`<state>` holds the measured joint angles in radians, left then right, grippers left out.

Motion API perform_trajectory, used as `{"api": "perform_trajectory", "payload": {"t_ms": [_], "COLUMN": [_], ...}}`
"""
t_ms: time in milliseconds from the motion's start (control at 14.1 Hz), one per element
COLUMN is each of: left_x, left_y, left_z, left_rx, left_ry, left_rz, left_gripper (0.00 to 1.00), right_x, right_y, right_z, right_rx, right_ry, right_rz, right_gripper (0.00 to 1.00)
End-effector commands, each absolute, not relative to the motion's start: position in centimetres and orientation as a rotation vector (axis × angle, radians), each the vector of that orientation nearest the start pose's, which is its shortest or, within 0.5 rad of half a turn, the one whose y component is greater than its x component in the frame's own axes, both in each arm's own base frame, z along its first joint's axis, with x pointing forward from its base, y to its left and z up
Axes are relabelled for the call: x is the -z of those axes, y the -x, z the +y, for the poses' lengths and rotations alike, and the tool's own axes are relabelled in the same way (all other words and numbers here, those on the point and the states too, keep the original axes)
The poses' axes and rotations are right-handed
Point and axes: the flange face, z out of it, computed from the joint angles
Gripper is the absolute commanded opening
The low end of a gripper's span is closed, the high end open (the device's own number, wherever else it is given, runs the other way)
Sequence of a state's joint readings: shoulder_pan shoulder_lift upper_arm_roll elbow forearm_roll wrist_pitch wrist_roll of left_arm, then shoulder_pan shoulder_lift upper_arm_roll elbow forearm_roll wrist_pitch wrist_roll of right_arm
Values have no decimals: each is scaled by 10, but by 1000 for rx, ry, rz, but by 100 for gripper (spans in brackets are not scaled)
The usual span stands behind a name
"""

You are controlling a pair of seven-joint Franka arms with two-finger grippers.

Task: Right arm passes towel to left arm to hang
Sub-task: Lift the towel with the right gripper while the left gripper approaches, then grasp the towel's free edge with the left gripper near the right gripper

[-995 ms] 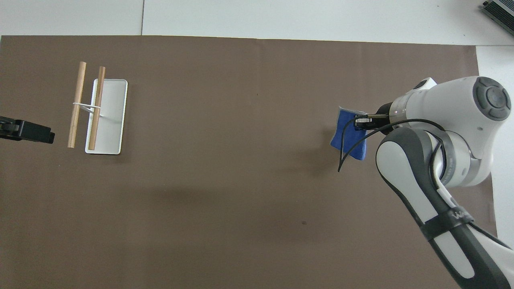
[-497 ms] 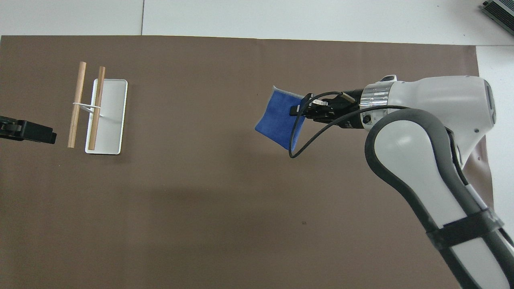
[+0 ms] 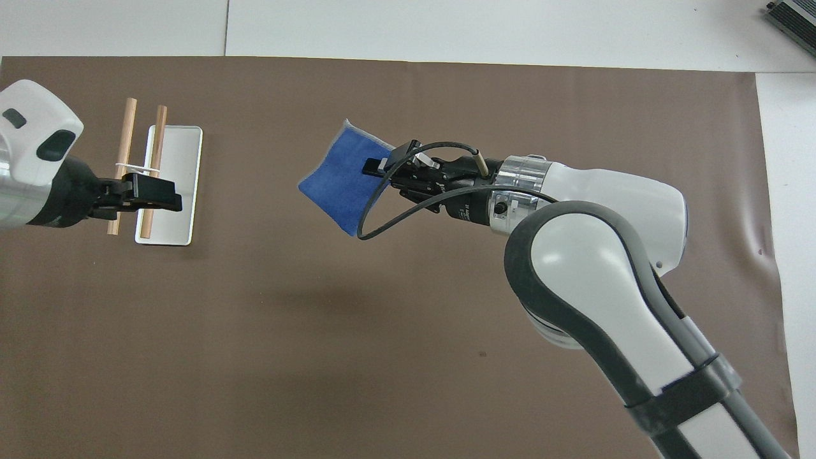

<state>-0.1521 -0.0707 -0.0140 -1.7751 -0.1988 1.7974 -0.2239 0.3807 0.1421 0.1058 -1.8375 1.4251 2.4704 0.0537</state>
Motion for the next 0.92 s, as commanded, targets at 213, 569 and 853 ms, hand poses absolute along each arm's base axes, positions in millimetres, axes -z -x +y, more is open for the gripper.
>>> {"api": "perform_trajectory", "payload": {"t_ms": [213, 569, 853], "left_x": [-558, -553, -538], "left_y": [-507, -501, -500], "left_z": [-160, -221, -254], "left_rx": [225, 261, 282], "left_ry": [3510, 3450, 3368], "left_rz": [-868, -1541, -1866], "left_gripper": [100, 100, 100], "right_x": [-501, -500, -500], "right_y": [-567, -564, -560], "right_z": [294, 298, 305], "right_rx": [61, 57, 50], "right_ry": [1782, 1786, 1790], "right_rz": [667, 662, 651], "right_gripper": [0, 0, 0]}}
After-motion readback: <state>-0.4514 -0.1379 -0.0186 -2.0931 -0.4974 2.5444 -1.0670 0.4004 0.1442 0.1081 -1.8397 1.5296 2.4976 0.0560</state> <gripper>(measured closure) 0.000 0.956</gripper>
